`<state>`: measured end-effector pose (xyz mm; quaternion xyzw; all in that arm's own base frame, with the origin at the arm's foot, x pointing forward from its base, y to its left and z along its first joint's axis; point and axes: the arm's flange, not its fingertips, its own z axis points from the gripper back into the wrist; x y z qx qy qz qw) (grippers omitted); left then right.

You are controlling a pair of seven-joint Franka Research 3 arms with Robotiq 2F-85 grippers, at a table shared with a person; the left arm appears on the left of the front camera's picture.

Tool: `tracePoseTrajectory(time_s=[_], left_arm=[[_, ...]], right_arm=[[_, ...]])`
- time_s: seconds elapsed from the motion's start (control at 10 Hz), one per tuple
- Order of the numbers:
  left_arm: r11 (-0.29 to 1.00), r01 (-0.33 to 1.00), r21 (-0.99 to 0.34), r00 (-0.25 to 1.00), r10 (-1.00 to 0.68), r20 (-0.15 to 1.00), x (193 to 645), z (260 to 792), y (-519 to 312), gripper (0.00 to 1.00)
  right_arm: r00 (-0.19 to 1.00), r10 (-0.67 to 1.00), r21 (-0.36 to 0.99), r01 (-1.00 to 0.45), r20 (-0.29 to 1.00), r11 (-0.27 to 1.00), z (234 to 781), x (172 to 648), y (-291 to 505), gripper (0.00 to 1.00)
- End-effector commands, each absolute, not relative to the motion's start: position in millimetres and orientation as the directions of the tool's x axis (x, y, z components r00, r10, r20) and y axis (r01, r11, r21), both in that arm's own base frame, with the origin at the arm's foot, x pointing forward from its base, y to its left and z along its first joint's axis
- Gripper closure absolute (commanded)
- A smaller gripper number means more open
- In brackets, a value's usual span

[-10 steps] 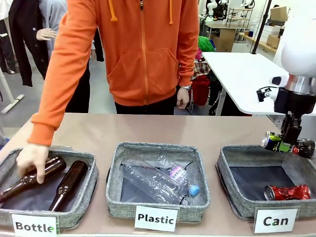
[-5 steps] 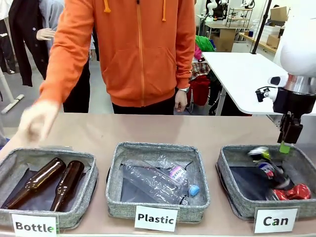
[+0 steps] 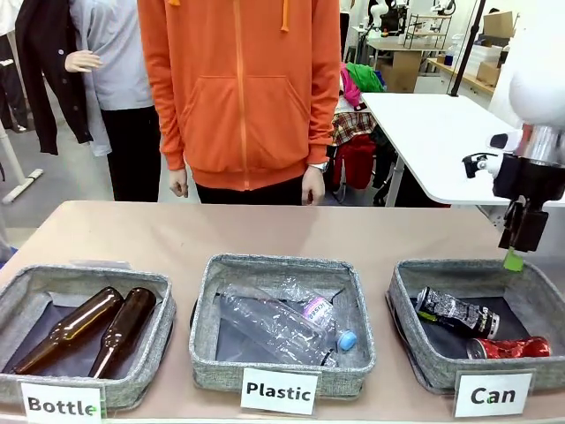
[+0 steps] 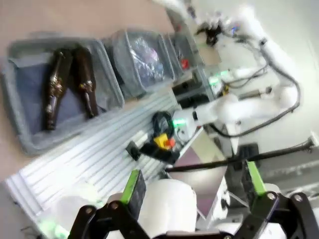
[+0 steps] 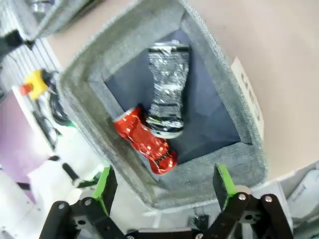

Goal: Sort the can waste into the basket.
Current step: Pick up the can waste from the table and place it in the right Fabric basket.

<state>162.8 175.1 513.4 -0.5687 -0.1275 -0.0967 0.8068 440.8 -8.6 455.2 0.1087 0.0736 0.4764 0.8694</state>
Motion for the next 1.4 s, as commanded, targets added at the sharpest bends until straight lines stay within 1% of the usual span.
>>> tracePoseTrajectory(time_s=[0.0,0.1,0.2,0.3,0.4,0.5,0.6,0.8,0.9,1.0,1.3], left_arm=[[0.375,0.281,-0.883,0.957,-0.181,0.227,165.0,486.1,124.7,0.00],[0.456,0.273,-0.847,0.956,-0.223,0.188,170.0,465.6,109.5,0.00],[0.546,0.335,-0.768,0.941,-0.236,0.242,176.5,447.6,104.5,0.00],[0.382,0.267,-0.885,0.961,-0.173,0.216,169.3,477.0,119.6,0.00],[0.382,0.267,-0.885,0.961,-0.173,0.216,169.3,477.0,119.6,0.00],[0.382,0.267,-0.885,0.961,-0.173,0.216,169.3,477.0,119.6,0.00],[0.382,0.267,-0.885,0.961,-0.173,0.216,169.3,477.0,119.6,0.00],[0.382,0.267,-0.885,0.961,-0.173,0.216,169.3,477.0,119.6,0.00],[0.382,0.267,-0.885,0.961,-0.173,0.216,169.3,477.0,119.6,0.00],[0.382,0.267,-0.885,0.961,-0.173,0.216,169.3,477.0,119.6,0.00],[0.382,0.267,-0.885,0.961,-0.173,0.216,169.3,477.0,119.6,0.00]], right_arm=[[0.737,0.659,0.442,-0.646,0.148,0.623,472.7,449.0,-25.0,0.00],[0.850,0.452,0.596,-0.517,0.270,0.615,481.7,449.7,-40.9,0.00],[0.920,0.207,0.753,-0.392,0.334,0.528,488.0,446.9,-53.1,0.00],[0.946,-0.084,0.891,-0.261,0.313,0.371,495.4,445.0,-66.9,0.00],[0.936,-0.240,0.949,-0.200,0.258,0.242,500.0,440.6,-77.6,0.00],[0.901,-0.383,0.976,-0.160,0.206,0.149,499.3,435.7,-90.7,0.00],[0.869,-0.455,0.980,-0.169,0.198,0.104,495.3,430.1,-98.8,0.00],[0.843,-0.510,0.985,-0.143,0.171,0.094,485.8,418.0,-111.3,0.00],[0.842,-0.517,0.986,-0.102,0.156,0.132,482.7,423.9,-107.2,0.00],[0.978,-0.126,0.953,-0.129,0.169,0.275,488.8,427.2,-126.5,0.00],[0.978,-0.126,0.953,-0.129,0.169,0.275,488.8,427.2,-126.5,0.00]])
